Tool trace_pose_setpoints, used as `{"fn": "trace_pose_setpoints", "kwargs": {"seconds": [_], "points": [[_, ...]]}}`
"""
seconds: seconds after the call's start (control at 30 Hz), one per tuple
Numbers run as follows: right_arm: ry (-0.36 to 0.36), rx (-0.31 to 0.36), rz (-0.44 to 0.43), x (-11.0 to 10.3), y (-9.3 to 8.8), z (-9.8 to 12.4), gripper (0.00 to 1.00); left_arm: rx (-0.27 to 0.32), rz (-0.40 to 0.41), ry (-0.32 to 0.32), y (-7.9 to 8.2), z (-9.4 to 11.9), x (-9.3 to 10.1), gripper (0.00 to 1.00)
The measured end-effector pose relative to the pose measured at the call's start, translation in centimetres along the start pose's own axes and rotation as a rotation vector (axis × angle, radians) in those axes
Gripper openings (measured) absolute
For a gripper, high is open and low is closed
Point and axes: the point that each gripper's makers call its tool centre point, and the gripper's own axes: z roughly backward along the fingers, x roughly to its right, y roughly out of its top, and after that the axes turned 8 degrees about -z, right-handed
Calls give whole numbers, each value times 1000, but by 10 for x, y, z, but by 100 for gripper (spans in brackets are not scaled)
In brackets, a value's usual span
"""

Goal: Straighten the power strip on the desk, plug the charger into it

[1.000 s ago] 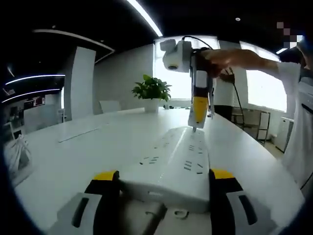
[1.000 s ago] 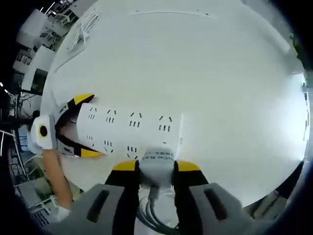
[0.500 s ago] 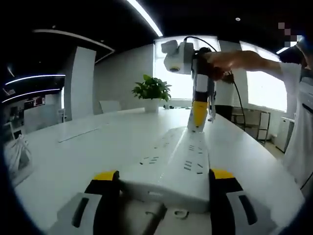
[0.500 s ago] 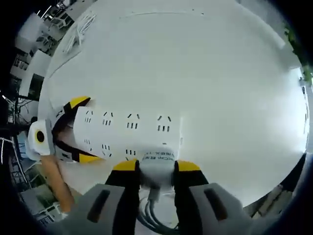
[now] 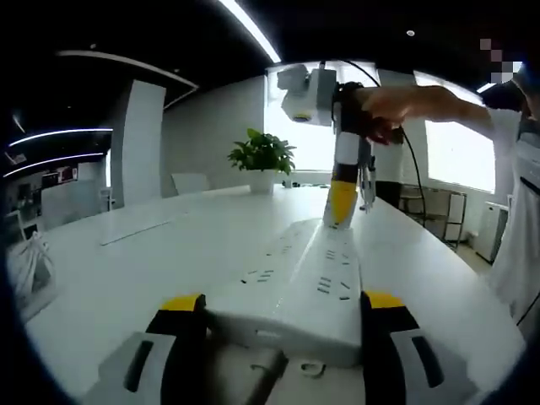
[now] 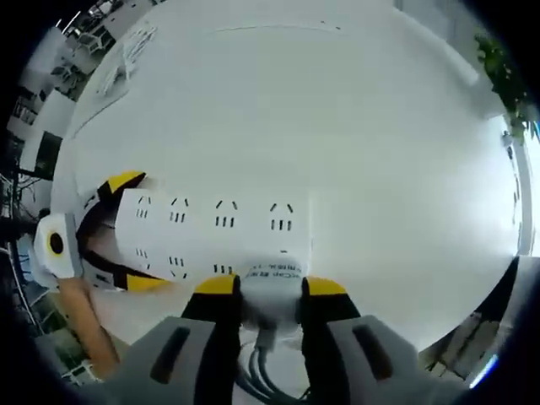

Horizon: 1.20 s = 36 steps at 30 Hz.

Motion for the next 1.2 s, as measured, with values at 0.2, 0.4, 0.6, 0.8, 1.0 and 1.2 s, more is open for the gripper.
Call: {"fn": "trace_pose_setpoints", "kwargs": {"seconds": [0.2,0.4,0.6,0.8,1.0,1.2], "points": [[91,29,-14,4,-4,-4,25,-1,0,1,-1,1,0,75],[78,16,0,2,-3,-6,26,0,-1,0,-1,1,0,75],[92,13,20,2,-2,-7,27,1,-1,0,-1,1,0,75],[90,-10,134,2,-5,-6,30,1,0,0,-1,1,0,75],[120,4,213,5,-7,-1,34,1,0,0,-1,1,0,75],[212,38,185,5,0,16,33,1,0,0,-1,1,0,75]]}}
